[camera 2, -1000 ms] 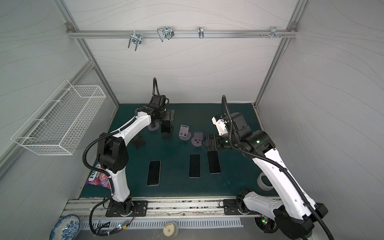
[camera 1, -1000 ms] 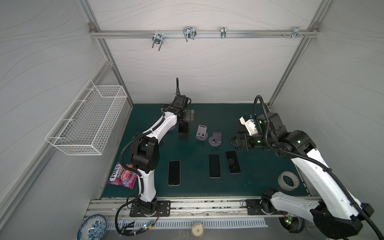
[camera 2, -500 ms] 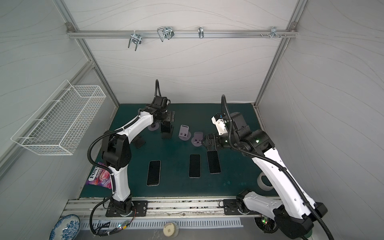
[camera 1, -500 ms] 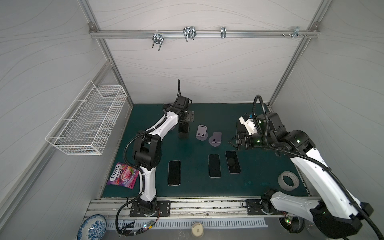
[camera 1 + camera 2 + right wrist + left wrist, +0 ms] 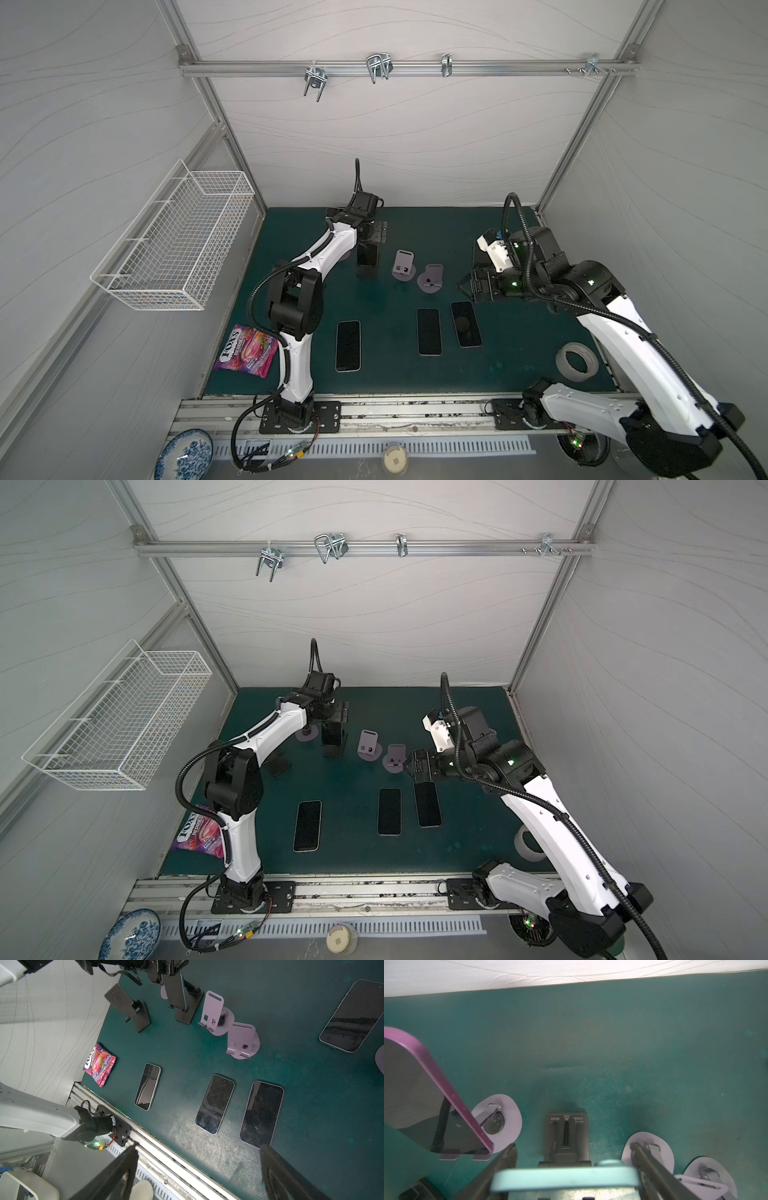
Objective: Remove the phone from the phone stand
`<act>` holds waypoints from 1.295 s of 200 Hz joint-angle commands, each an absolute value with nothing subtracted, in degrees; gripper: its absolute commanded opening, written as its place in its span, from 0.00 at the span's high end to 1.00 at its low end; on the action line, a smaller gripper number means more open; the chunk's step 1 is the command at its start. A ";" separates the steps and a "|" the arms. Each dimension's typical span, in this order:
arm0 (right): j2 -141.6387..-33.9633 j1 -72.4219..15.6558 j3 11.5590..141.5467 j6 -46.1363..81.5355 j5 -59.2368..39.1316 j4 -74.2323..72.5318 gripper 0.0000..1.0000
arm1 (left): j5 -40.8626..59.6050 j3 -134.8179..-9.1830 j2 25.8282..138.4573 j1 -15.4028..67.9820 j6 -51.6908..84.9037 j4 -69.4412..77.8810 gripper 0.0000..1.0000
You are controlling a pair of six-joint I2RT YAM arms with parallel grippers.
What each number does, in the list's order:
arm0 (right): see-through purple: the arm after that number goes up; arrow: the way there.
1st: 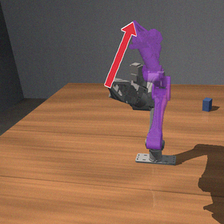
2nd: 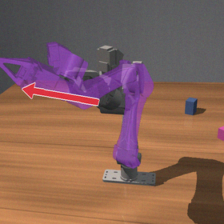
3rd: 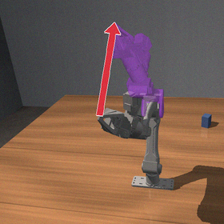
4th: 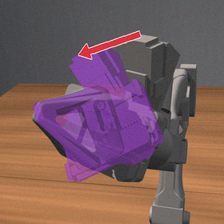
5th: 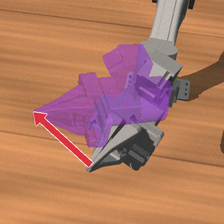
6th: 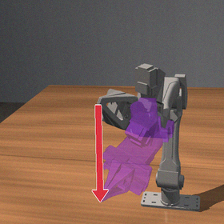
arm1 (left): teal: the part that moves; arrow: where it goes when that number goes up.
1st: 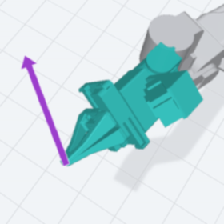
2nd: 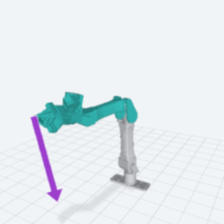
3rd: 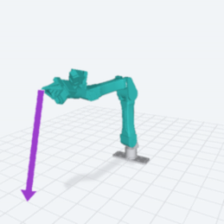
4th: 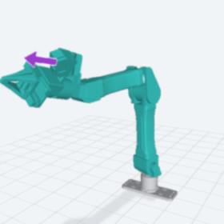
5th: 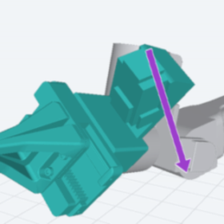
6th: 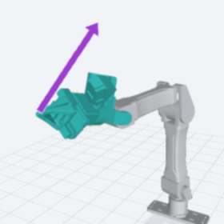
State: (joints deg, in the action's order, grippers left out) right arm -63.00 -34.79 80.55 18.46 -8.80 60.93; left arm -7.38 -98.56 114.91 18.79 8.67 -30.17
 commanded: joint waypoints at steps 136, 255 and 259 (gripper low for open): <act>-62.09 -34.45 80.51 17.89 -7.36 61.30 0.07 | -6.64 -101.13 116.53 18.37 9.76 -30.15 0.25; -61.52 -34.44 80.51 18.48 -7.31 61.26 0.08 | -5.81 -100.98 115.47 18.37 9.59 -29.28 0.34; -61.52 -34.43 80.43 18.47 -7.31 61.26 0.07 | -5.78 -100.95 115.44 18.37 9.59 -29.22 0.34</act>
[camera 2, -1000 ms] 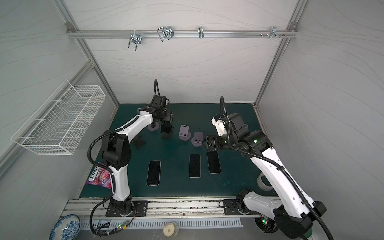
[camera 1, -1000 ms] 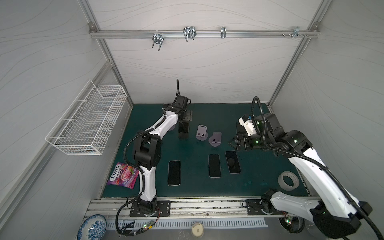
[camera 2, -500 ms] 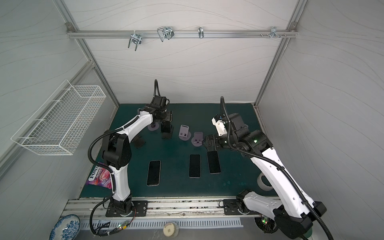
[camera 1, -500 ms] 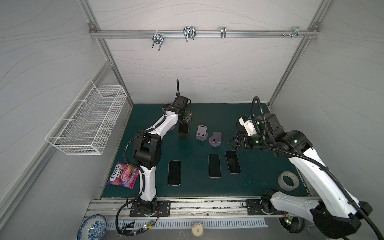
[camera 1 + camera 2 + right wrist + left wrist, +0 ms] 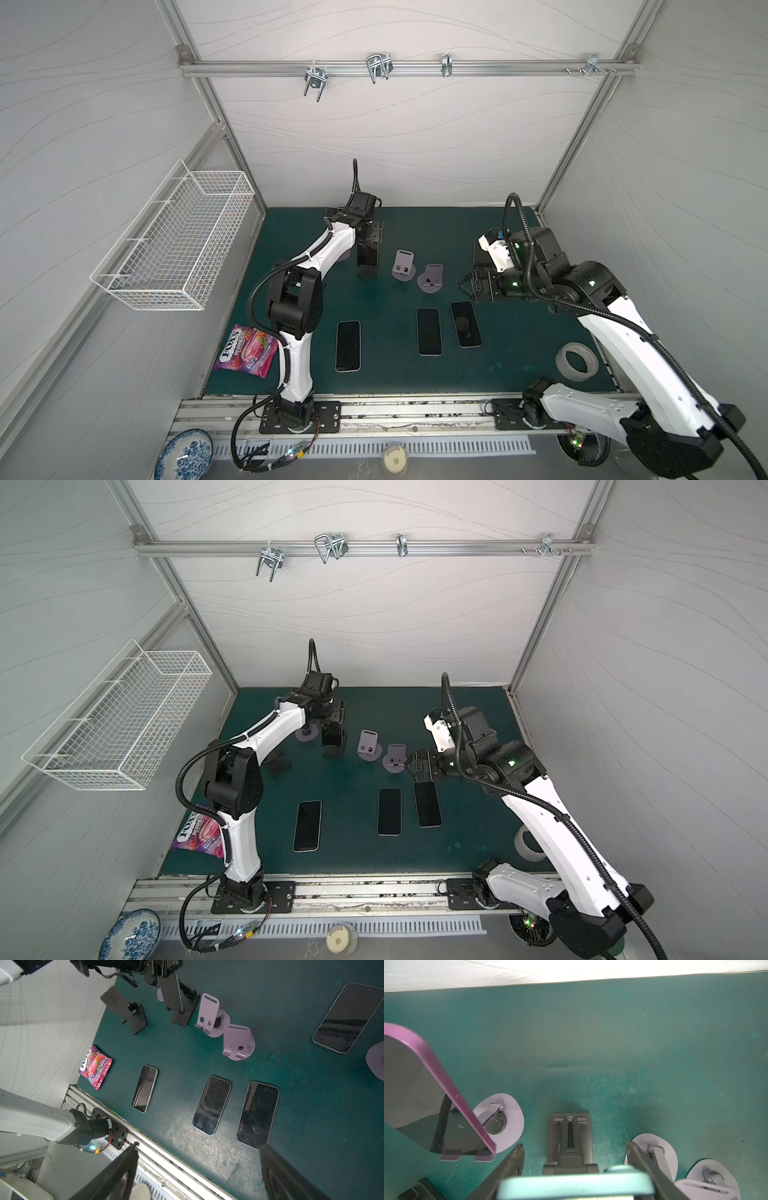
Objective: Remove the phone from the phone stand
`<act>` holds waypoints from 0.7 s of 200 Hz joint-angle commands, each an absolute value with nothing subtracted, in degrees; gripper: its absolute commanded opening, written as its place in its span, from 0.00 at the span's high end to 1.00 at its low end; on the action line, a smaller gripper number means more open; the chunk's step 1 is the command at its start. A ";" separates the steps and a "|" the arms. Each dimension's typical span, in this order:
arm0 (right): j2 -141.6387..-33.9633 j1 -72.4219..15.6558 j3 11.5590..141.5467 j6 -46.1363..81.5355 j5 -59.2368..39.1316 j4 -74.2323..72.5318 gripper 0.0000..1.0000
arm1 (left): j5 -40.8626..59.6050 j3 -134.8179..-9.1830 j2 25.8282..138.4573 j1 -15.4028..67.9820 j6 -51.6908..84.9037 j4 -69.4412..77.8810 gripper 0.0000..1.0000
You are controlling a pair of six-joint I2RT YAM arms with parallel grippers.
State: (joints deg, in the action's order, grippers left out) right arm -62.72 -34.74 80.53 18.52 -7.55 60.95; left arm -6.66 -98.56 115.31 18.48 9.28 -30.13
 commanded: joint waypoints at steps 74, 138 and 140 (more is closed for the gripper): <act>-60.75 -34.38 80.25 19.27 -6.79 61.52 0.08 | -5.36 -100.88 115.32 18.29 10.11 -29.09 0.36; -60.65 -34.41 80.16 19.69 -7.27 61.35 0.08 | -4.84 -100.17 114.96 18.28 10.72 -29.71 0.38; -60.67 -34.38 80.16 19.80 -7.27 61.35 0.08 | -4.83 -100.19 114.94 18.28 10.77 -29.77 0.38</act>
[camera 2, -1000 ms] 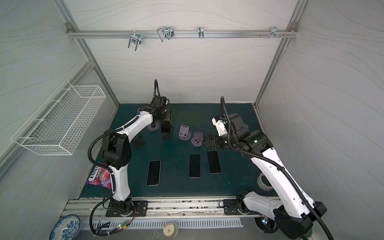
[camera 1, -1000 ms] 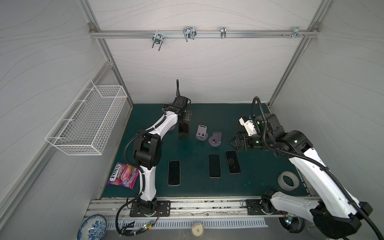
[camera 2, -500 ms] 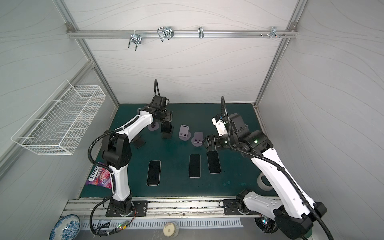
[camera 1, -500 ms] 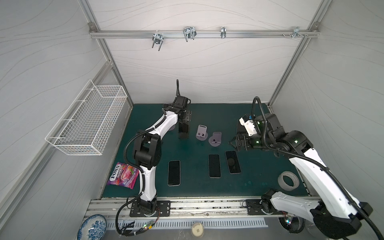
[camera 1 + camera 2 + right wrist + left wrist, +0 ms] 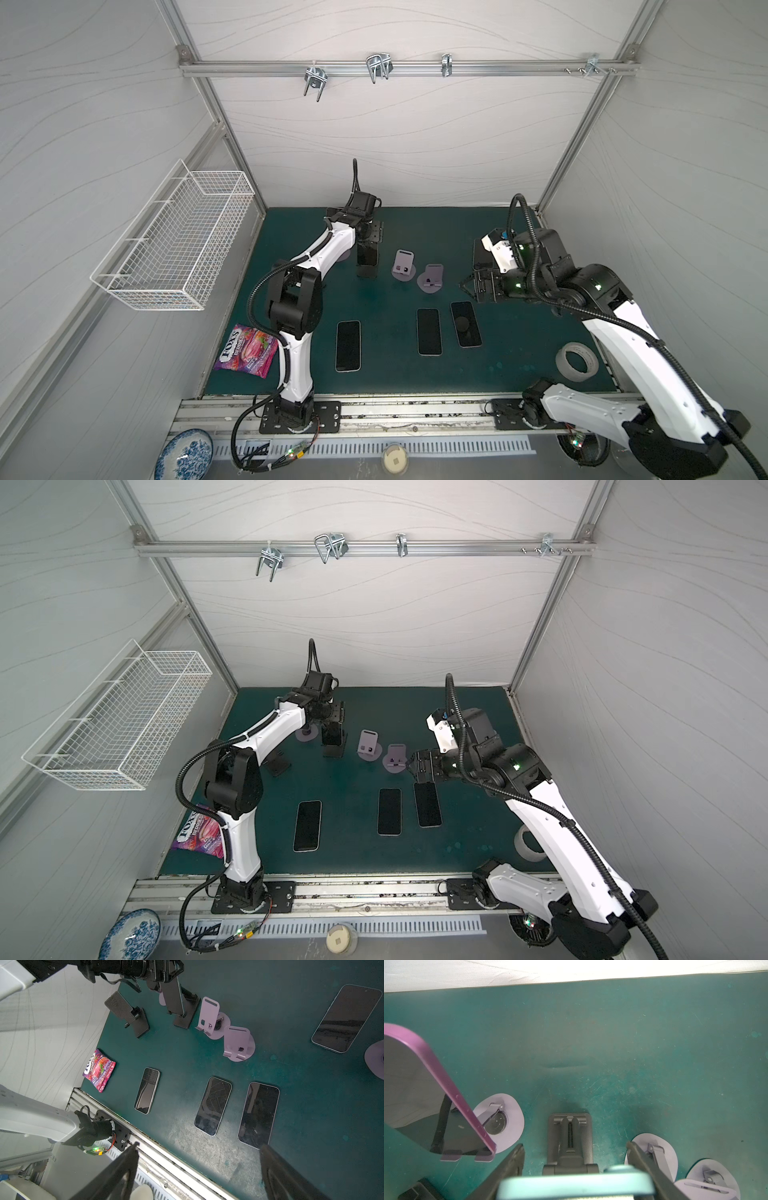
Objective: Remove the phone from the phone stand
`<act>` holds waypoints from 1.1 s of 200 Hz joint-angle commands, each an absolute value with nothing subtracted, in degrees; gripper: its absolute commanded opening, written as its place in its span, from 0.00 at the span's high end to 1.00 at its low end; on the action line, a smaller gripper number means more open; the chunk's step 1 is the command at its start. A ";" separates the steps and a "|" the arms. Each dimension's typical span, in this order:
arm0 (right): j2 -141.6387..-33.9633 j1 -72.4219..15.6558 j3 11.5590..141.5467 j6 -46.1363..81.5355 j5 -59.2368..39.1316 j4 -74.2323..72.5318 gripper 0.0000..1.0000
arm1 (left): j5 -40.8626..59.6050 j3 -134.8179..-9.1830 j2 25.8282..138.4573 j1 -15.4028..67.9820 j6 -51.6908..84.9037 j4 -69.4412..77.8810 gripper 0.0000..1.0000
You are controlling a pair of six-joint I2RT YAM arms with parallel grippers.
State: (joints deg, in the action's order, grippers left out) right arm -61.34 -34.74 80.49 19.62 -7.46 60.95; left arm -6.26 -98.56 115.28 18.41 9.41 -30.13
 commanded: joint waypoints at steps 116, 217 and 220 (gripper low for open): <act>-59.82 -34.45 81.12 19.95 -6.66 62.23 0.09 | -3.96 -101.39 112.97 18.03 11.45 -30.12 0.39; -61.16 -34.52 81.64 21.91 -8.96 59.73 0.11 | -2.82 -102.23 110.70 18.01 12.35 -30.93 0.41; -61.25 -34.54 81.55 22.07 -9.04 59.64 0.11 | -2.79 -102.22 110.67 18.02 12.31 -30.89 0.41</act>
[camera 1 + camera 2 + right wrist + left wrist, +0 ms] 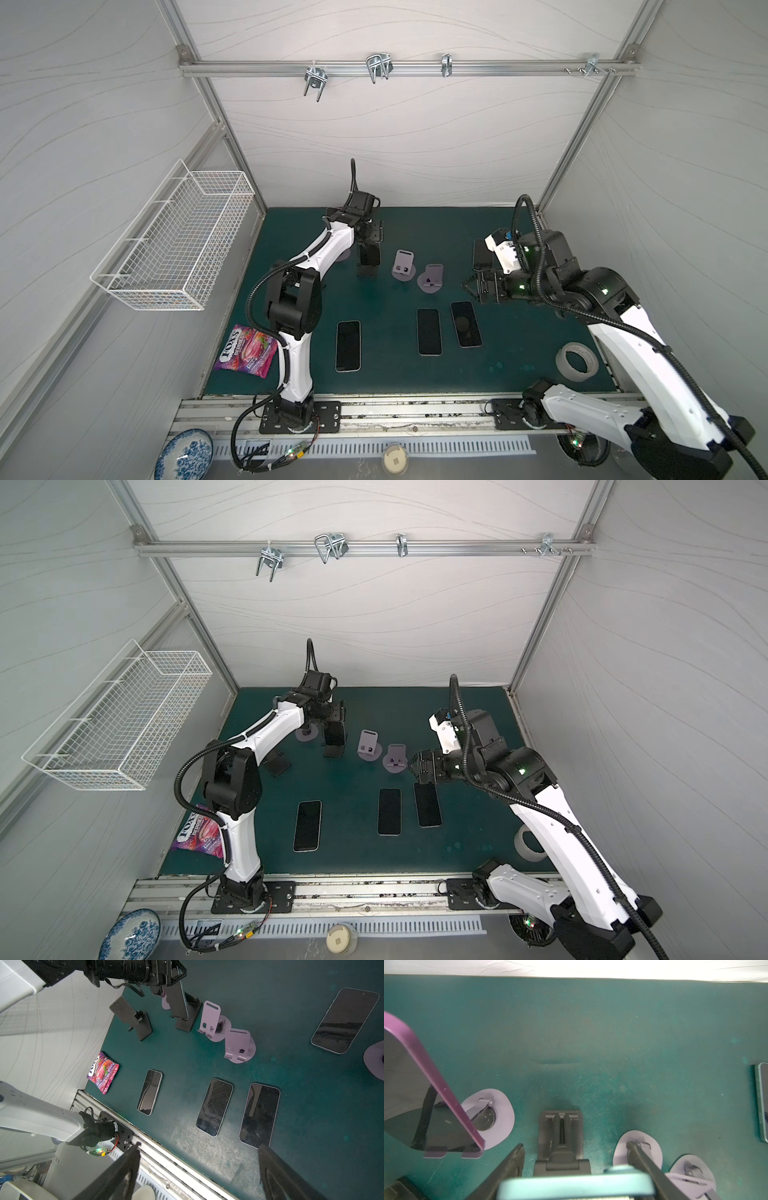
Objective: Remove the phone from the phone stand
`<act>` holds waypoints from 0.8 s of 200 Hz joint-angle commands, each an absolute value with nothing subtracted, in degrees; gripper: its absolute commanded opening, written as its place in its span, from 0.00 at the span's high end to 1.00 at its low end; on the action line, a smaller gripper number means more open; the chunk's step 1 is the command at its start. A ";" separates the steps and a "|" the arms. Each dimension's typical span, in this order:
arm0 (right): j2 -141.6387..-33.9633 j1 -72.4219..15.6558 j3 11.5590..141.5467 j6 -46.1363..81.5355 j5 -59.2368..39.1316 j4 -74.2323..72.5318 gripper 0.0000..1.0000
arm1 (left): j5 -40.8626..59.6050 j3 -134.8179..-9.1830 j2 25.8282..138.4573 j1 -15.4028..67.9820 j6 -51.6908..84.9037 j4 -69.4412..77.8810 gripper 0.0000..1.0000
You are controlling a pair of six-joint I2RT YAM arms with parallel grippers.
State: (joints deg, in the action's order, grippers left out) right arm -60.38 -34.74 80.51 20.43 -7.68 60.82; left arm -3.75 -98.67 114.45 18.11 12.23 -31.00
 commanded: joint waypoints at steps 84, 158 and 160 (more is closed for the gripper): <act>-60.82 -34.59 81.12 24.96 -8.40 59.24 0.14 | -1.33 -99.45 106.52 18.05 14.66 -30.98 0.43; -61.44 -36.97 80.03 27.88 -9.49 57.85 0.19 | 0.68 -92.19 97.73 18.35 16.68 -31.44 0.46; -61.44 -37.13 79.95 28.00 -9.49 57.79 0.20 | 0.74 -92.00 97.40 18.36 16.70 -31.46 0.47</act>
